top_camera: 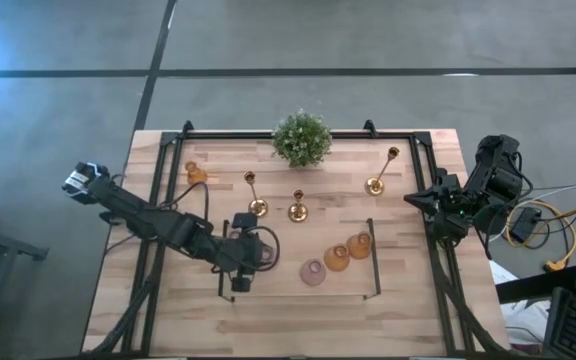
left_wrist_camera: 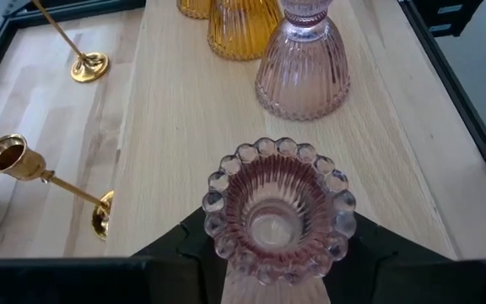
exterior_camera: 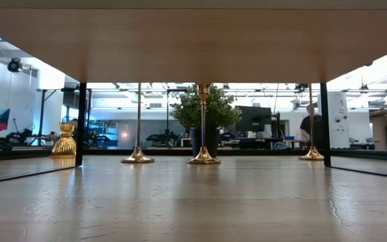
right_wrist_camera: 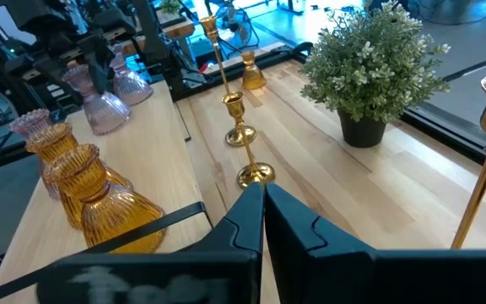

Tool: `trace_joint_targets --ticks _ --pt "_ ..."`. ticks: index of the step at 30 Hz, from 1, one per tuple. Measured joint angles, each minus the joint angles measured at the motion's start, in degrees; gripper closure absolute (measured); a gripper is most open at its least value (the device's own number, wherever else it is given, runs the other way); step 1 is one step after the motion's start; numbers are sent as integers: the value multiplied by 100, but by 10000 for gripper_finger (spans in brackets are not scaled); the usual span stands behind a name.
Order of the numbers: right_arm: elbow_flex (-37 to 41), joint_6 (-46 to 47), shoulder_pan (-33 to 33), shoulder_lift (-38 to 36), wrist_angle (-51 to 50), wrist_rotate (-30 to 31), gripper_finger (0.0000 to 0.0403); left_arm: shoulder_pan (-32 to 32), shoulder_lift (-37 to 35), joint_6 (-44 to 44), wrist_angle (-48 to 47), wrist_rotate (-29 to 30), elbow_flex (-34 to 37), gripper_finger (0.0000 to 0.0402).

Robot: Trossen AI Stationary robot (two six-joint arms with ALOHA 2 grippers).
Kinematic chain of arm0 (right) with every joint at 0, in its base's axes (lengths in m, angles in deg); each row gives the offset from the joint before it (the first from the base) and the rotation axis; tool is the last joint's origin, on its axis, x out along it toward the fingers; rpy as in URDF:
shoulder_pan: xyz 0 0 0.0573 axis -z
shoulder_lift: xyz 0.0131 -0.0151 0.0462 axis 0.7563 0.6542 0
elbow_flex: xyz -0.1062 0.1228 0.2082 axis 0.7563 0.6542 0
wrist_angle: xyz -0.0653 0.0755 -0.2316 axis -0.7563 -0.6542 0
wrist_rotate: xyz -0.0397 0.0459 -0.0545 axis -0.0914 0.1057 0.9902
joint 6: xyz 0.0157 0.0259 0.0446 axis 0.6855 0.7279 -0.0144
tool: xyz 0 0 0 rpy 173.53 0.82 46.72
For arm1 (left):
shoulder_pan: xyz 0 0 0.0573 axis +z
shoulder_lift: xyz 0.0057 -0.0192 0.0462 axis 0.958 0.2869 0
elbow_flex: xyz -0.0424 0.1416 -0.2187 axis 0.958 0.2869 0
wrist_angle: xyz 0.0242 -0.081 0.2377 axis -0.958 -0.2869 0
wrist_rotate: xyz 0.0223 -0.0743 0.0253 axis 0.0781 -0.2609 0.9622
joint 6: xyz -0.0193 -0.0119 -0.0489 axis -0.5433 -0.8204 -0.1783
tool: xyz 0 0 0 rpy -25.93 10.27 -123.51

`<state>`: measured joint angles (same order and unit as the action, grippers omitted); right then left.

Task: Pick & Place candle stick holders
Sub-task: Put the violet candle holder on the shelf

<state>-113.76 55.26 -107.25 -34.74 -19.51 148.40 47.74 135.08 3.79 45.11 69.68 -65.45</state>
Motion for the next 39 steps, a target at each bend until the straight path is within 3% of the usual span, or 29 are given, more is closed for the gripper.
trace_joint_targets --ticks 18,33,39 --pt "0 0 0 1 1 0 394 31 11 137 34 14 -108 171" --pt "0 0 0 0 2 0 394 35 24 545 -280 -57 -1191 174" --pt "0 0 0 0 2 0 394 -15 230 354 -17 -323 -1043 237"
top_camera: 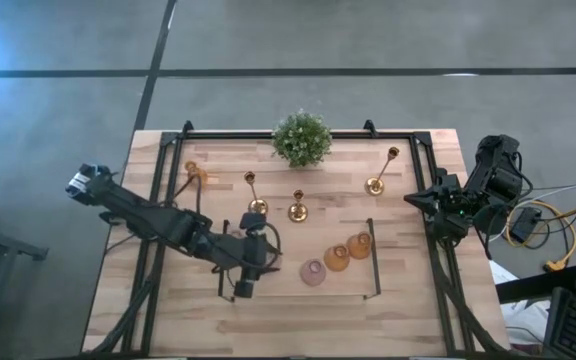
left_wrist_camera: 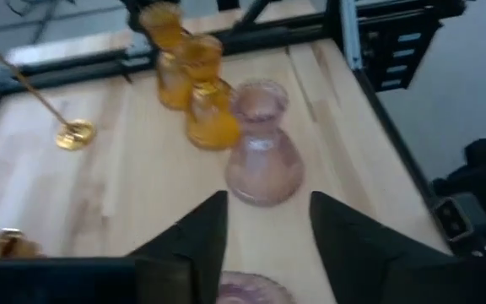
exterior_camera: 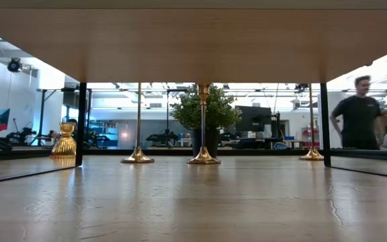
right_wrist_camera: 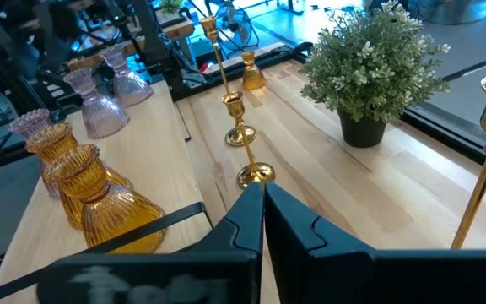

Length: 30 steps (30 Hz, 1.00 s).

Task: Pick & Place candle stick holders
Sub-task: Put the violet candle holder on the shelf

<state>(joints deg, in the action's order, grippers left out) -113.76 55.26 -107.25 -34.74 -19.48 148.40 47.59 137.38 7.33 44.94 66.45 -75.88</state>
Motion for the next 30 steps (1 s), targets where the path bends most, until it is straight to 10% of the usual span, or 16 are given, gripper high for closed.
trace_joint_targets --ticks 10,30 --pt "1 0 0 0 0 0 394 -199 416 -79 1043 -175 160 392" --pt "2 0 0 0 0 0 394 -438 603 -50 960 672 -151 400"
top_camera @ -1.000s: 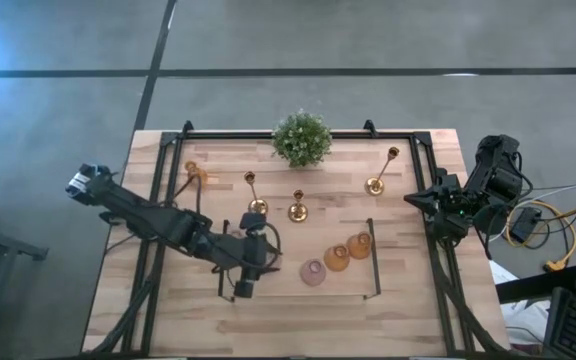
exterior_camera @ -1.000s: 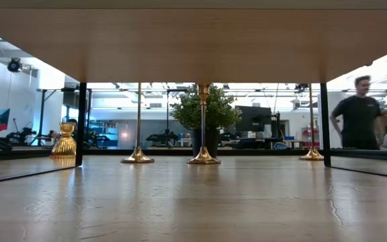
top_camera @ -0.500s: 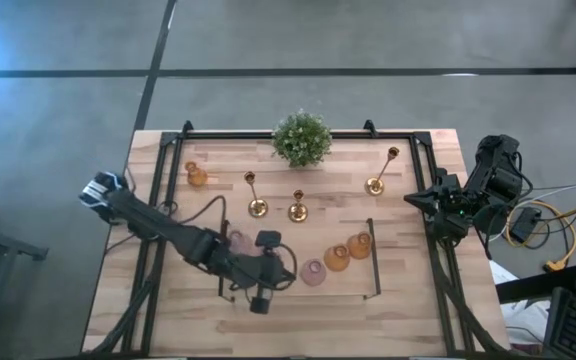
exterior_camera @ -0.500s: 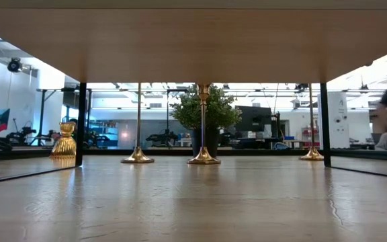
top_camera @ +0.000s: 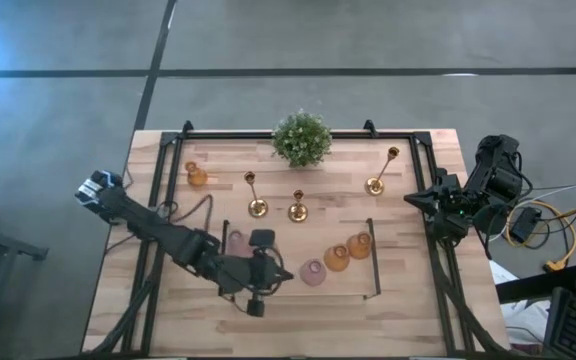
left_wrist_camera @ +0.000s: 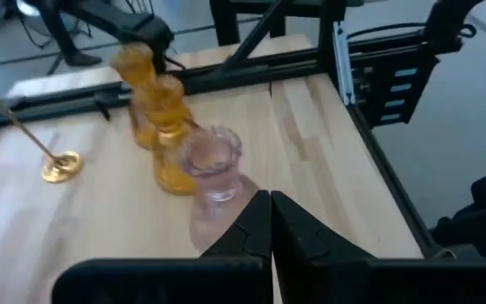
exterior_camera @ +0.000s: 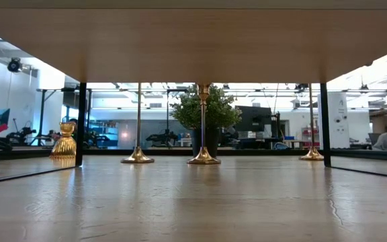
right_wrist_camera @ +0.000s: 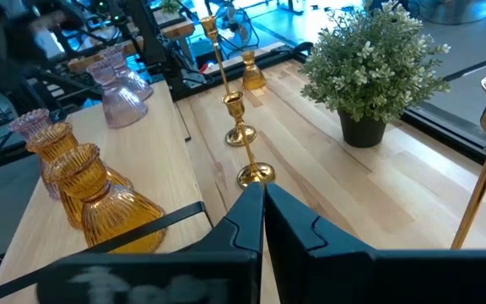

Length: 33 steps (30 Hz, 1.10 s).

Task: Pick & Place candle stick holders
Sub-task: Put the violet candle holder on the shelf

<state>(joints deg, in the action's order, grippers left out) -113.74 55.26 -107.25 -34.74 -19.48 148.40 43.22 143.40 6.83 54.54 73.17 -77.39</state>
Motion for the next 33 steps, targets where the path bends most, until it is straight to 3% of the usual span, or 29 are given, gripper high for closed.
trace_joint_targets --ticks 7,11,21,33 --pt "0 0 0 0 -2 0 394 67 -461 -374 -2550 794 -936 401" --pt "0 0 0 0 -2 0 394 215 -487 -772 -3631 807 -1237 401" --pt "0 0 0 2 -1 0 394 471 -489 -769 -3847 245 -1005 401" --pt "0 0 0 0 -2 0 394 665 -477 -739 -3803 -36 -836 401"
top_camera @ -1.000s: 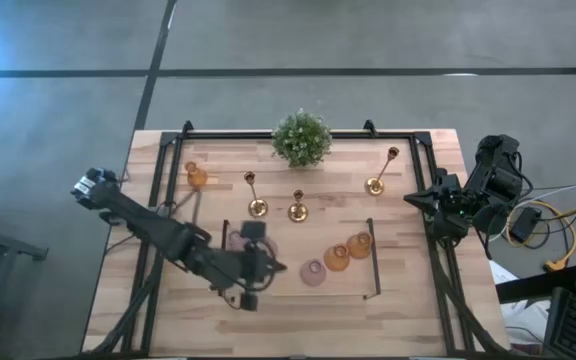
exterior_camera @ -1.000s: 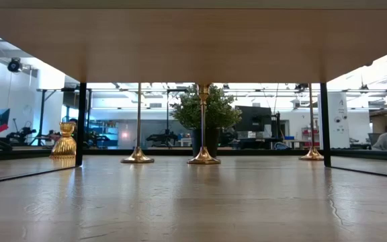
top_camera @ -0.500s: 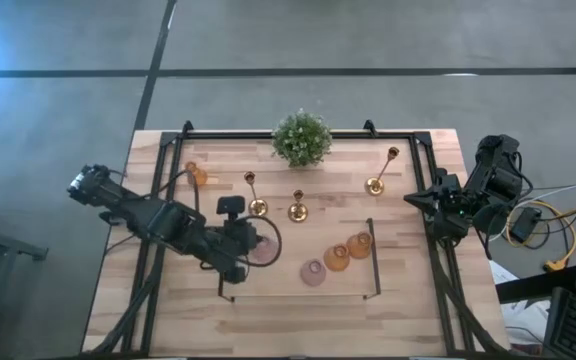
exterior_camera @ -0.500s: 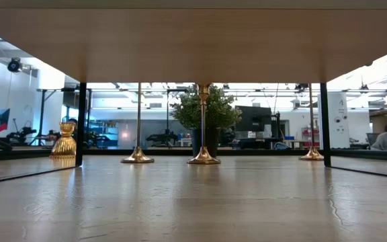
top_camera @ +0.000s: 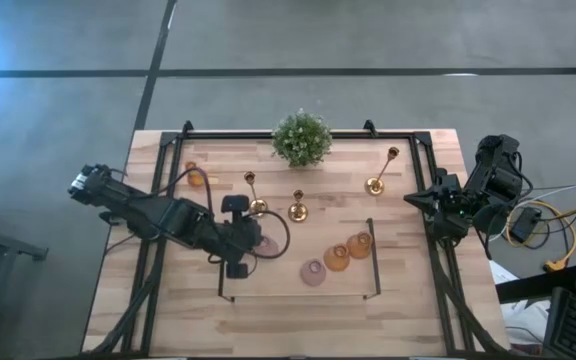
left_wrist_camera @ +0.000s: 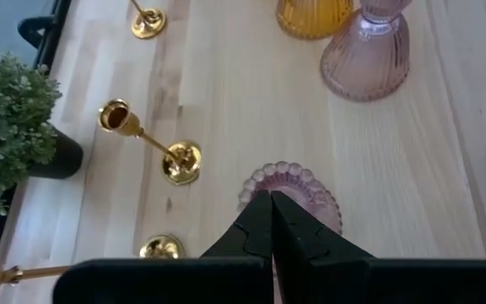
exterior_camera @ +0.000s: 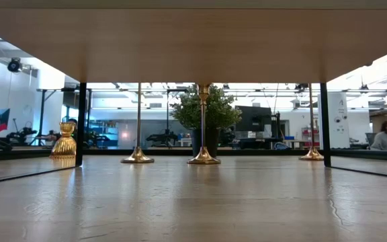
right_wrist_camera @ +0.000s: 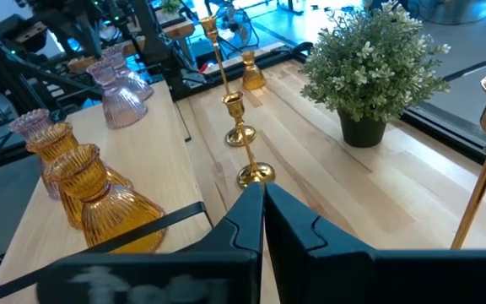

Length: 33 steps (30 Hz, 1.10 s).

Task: Pick & Place candle stick holders
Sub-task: Put the violet candle holder on the shelf

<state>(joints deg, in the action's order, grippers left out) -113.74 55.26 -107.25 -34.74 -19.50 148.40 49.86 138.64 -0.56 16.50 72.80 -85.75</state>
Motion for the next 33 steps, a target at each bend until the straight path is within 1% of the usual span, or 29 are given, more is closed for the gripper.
trace_joint_targets --ticks 6,9,19,33 --pt "0 0 0 1 0 0 394 52 -2 -25 189 -349 203 401" --pt "0 0 0 0 0 0 394 61 -4 -66 254 -428 278 401" --pt "0 0 0 0 1 0 394 59 -7 -119 286 -869 284 401" --pt "0 0 0 1 2 0 394 57 -2 -119 364 -1098 284 401"
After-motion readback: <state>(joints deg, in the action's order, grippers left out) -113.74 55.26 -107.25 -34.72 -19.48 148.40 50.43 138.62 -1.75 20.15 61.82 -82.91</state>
